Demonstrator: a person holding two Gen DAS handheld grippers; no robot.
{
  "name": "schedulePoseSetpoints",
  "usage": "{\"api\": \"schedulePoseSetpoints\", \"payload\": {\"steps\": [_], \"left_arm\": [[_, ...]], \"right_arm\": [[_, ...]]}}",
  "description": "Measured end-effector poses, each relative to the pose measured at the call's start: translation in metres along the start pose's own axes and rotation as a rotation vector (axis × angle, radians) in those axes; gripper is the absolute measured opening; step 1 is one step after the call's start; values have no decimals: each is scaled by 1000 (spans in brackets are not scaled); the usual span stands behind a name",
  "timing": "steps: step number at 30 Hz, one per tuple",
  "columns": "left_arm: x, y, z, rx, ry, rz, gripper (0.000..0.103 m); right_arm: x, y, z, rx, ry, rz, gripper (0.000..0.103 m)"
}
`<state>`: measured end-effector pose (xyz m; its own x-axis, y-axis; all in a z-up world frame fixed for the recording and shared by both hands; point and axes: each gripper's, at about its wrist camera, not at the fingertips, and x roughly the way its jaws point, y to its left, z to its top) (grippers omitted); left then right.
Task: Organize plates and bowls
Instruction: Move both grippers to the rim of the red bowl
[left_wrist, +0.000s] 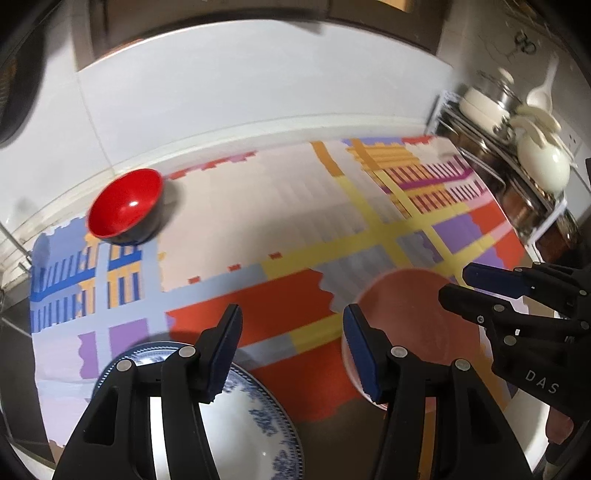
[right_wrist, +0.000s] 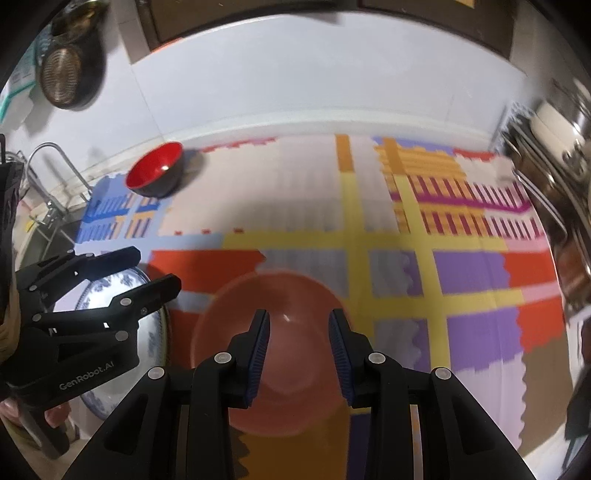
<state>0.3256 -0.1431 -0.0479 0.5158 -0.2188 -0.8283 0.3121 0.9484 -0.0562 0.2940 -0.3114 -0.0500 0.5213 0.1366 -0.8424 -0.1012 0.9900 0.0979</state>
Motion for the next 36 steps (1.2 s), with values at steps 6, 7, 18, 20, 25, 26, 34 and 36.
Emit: {"api": "schedulePoseSetpoints", "payload": {"steps": [6, 7, 18, 20, 25, 26, 34, 36], "left_arm": [[-15, 24, 7, -47, -51, 33, 59], [-17, 27, 8, -52, -57, 37, 59], [-33, 72, 22, -101, -118, 125, 61], [-35, 81, 23, -111, -124, 142, 61], [-40, 103, 28, -125, -142, 194, 61], [-40, 107, 29, -130, -142, 201, 61], [-36, 142, 40, -183, -138, 226, 61], [-33, 150, 42, -194, -136, 238, 61]], "right_arm": [[-2, 20, 22, -35, -47, 37, 34], [-2, 23, 25, -35, -57, 41, 34], [9, 66, 65, -133, -101, 142, 34], [14, 74, 71, -143, -93, 168, 34], [23, 91, 88, -174, -101, 178, 34], [25, 94, 90, -182, -103, 179, 34], [41, 120, 120, -222, -93, 196, 34], [44, 125, 128, -231, -97, 197, 34]]}}
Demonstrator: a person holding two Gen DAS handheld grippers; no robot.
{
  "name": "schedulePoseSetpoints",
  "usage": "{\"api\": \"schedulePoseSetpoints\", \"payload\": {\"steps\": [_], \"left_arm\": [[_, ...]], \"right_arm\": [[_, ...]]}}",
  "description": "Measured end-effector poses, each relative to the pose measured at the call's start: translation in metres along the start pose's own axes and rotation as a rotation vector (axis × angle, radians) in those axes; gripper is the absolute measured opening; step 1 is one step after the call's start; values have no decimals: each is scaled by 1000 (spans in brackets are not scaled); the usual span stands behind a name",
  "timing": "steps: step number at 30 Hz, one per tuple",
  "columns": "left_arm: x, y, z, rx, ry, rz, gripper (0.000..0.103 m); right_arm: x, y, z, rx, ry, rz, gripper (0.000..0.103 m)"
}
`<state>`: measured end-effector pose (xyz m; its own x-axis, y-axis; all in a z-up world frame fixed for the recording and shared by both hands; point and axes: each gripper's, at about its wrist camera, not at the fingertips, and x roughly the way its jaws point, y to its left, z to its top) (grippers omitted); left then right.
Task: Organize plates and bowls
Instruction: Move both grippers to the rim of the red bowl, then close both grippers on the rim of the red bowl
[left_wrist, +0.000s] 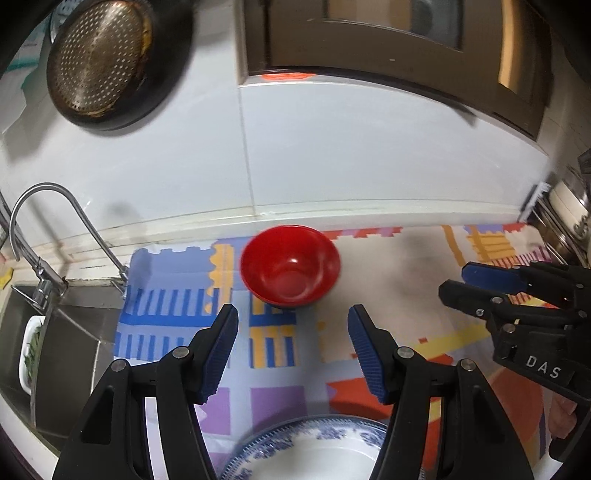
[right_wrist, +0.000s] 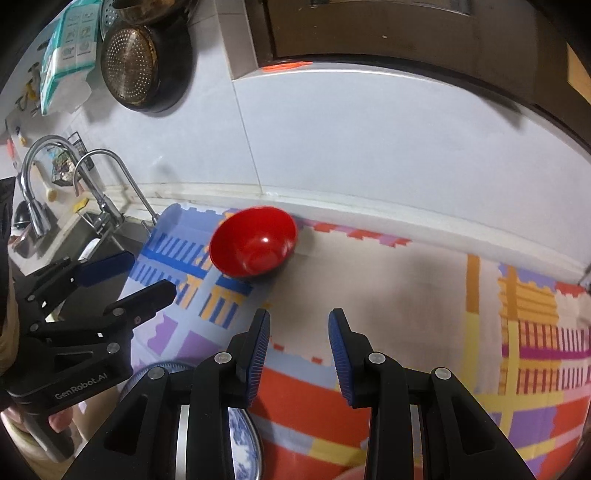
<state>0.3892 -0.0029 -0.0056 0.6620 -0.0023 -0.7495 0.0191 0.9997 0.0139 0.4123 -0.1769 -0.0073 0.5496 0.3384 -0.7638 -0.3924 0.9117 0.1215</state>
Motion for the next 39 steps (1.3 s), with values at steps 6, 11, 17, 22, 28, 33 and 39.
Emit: {"api": "schedulePoseSetpoints", "payload": {"steps": [6, 11, 17, 22, 28, 33, 39], "left_arm": [[18, 20, 8, -11, 6, 33, 61], [37, 34, 13, -4, 14, 56, 61], [66, 50, 14, -16, 42, 54, 61], [89, 59, 16, -8, 60, 60, 61], [118, 65, 19, 0, 100, 51, 61], [139, 66, 21, 9, 122, 41, 60], [156, 65, 23, 21, 119, 34, 55]], "right_arm": [[21, 8, 22, -12, 2, 6, 34], [42, 14, 37, -27, 12, 23, 34], [73, 18, 52, -42, 34, 30, 34], [99, 19, 61, -41, 65, 40, 34], [128, 21, 64, -36, 109, 59, 34], [148, 17, 65, -12, 144, 63, 34], [162, 13, 64, 12, 167, 64, 34]]}}
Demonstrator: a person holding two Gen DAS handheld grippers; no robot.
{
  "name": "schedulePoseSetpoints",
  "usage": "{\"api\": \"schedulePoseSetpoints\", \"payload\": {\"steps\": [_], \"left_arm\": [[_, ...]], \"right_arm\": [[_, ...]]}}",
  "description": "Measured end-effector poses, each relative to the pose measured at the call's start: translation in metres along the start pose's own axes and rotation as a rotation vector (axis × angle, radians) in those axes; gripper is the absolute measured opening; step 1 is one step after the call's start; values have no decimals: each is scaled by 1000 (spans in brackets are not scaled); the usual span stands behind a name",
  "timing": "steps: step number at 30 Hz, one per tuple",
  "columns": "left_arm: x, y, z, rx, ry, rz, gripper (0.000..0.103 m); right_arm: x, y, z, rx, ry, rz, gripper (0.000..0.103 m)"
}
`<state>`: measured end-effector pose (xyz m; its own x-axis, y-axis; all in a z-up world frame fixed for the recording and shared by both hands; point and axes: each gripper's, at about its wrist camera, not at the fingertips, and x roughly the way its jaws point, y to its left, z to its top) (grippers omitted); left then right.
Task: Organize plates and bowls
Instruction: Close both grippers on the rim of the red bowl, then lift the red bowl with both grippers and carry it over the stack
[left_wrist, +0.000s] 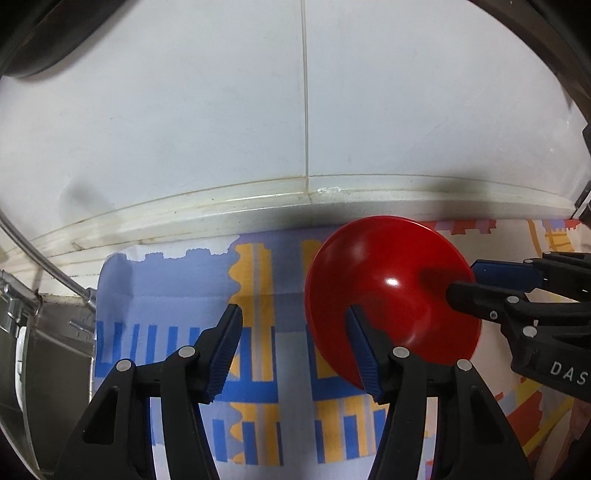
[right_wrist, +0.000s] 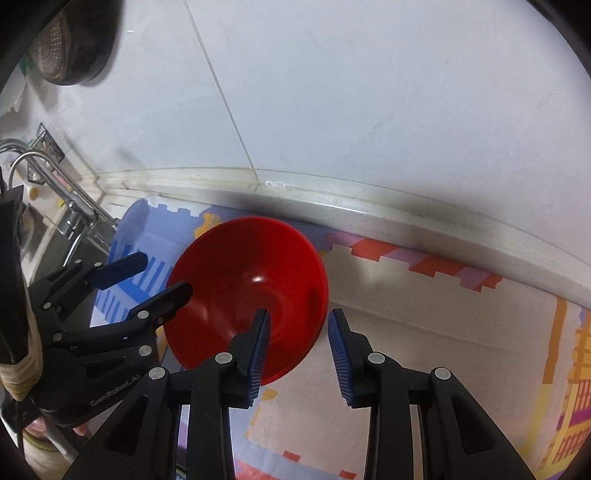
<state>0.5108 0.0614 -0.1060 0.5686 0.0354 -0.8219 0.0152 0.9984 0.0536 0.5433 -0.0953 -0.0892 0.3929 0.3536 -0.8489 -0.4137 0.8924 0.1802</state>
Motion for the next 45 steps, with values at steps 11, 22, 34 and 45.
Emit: {"api": "schedulePoseSetpoints", "payload": {"steps": [11, 22, 34, 45], "left_arm": [[26, -1, 6, -16, 60, -60, 28], [29, -4, 10, -38, 81, -71, 14], [-10, -13, 4, -51, 54, -85, 13], [-71, -36, -6, -46, -1, -123, 13]], "right_arm": [[15, -5, 3, 20, 25, -10, 23], [18, -9, 2, 46, 46, 8, 14], [-4, -9, -10, 67, 49, 28, 13], [-60, -8, -36, 95, 14, 12, 13]]}}
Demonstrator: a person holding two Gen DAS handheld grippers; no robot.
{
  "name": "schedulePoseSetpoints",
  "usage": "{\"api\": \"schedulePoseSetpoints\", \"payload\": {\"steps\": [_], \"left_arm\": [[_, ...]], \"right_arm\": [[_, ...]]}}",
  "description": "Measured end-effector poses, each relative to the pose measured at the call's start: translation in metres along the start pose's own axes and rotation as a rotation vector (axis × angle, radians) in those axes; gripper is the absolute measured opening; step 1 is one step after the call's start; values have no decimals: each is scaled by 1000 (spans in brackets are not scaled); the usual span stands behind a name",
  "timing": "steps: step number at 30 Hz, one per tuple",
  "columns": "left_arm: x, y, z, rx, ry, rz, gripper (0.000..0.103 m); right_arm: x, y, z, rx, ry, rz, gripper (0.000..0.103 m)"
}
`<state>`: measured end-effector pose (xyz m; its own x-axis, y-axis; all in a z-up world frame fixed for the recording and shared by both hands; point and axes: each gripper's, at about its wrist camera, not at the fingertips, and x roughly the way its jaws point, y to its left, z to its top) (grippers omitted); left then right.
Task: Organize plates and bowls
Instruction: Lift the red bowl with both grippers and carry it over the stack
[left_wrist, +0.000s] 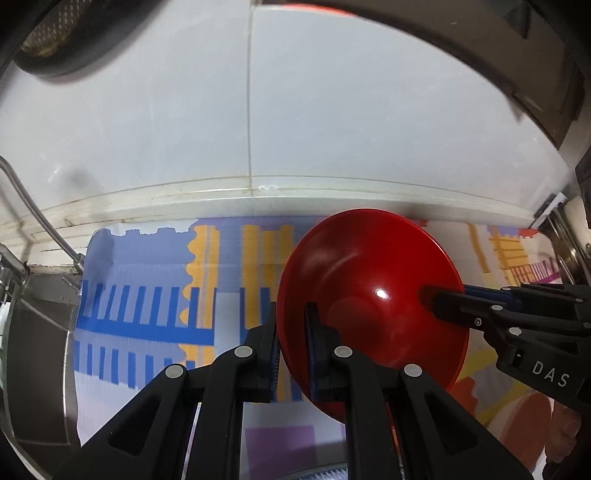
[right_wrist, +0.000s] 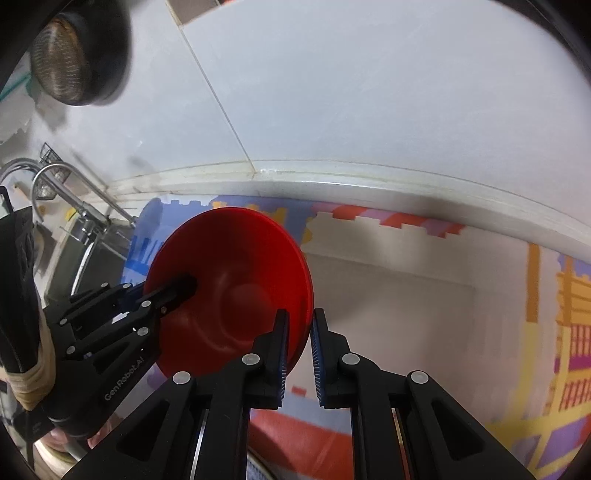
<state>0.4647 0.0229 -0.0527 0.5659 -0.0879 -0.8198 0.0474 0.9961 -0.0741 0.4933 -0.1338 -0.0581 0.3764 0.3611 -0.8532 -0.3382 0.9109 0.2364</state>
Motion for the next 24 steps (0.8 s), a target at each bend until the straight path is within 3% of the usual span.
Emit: {"api": "schedulePoseSetpoints", "payload": {"steps": [14, 24], "left_arm": [[-64, -50, -22, 61, -54, -55, 13], [-97, -94, -59, 117, -76, -109, 13]], "right_arm": [[-78, -8, -52, 17, -64, -43, 13], [-129, -17, -99, 55, -108, -93, 13]]}}
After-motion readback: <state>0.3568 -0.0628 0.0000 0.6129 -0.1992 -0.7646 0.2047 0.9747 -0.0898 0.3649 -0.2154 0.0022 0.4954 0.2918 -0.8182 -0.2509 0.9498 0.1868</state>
